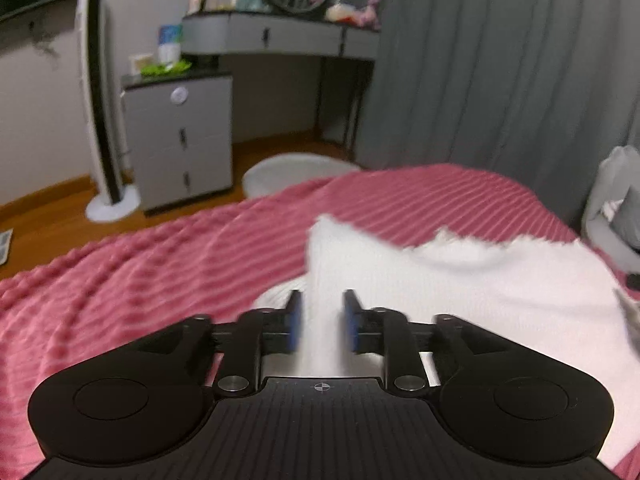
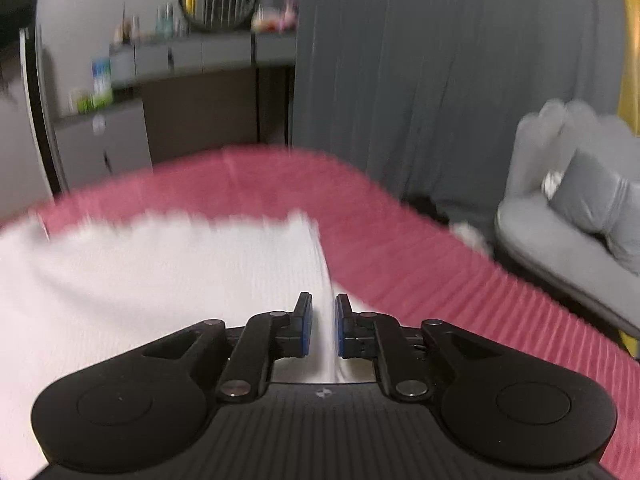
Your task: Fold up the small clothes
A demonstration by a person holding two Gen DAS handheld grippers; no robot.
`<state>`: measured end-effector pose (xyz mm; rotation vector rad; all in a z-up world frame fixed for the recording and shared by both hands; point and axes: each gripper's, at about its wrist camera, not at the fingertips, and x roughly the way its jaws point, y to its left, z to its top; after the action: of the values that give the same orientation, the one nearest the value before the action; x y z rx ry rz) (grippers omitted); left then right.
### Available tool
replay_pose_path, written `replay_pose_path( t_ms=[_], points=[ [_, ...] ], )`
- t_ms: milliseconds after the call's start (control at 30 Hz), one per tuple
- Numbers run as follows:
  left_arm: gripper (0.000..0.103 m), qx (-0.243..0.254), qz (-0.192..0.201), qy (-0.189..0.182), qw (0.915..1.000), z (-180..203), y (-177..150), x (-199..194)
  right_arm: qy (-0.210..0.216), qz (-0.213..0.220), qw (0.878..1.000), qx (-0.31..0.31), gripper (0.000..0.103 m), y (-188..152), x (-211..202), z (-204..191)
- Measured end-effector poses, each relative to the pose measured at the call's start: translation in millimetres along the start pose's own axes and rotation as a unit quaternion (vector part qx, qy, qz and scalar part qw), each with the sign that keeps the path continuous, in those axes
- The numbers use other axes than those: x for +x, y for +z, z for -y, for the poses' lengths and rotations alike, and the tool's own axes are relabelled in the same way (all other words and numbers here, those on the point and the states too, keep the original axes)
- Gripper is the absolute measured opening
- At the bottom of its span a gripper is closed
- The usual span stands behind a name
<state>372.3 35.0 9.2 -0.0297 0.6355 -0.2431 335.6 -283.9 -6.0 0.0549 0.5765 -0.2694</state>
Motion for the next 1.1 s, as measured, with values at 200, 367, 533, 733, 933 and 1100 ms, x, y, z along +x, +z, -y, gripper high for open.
replay_pose_path(
  t_ms=[200,367,533,733,933,1100],
  points=[
    [0.056,0.045,-0.016,-0.039,0.9981,52.7,5.0,34.4,0.081,-0.001,0.996,-0.025,0.012,14.1,16.7,-44.4],
    [0.049,0.041,-0.037,-0.009,0.9984,46.8,-9.4,64.0,0.07,-0.024,0.992,-0.105,0.011,-9.7,44.5,-71.0],
    [0.038,0.003,-0.034,-0.026,0.9991,23.1,-9.4,52.7,0.039,-0.025,0.999,-0.023,0.003,-5.5,51.7,-26.6],
    [0.078,-0.001,-0.02,-0.028,0.9994,11.7,-14.5,-3.1,0.082,-0.001,0.997,0.004,0.006,-14.1,-11.0,-18.0],
    [0.083,-0.002,-0.073,-0.018,0.9972,-19.6,-40.9,-16.1,0.085,-0.018,0.996,0.018,0.007,-70.6,-60.6,-3.3],
    [0.084,-0.036,-0.076,-0.025,0.9961,-55.4,-51.2,-33.8,0.043,-0.014,0.999,0.023,0.005,-72.4,-79.5,5.7]
  ],
)
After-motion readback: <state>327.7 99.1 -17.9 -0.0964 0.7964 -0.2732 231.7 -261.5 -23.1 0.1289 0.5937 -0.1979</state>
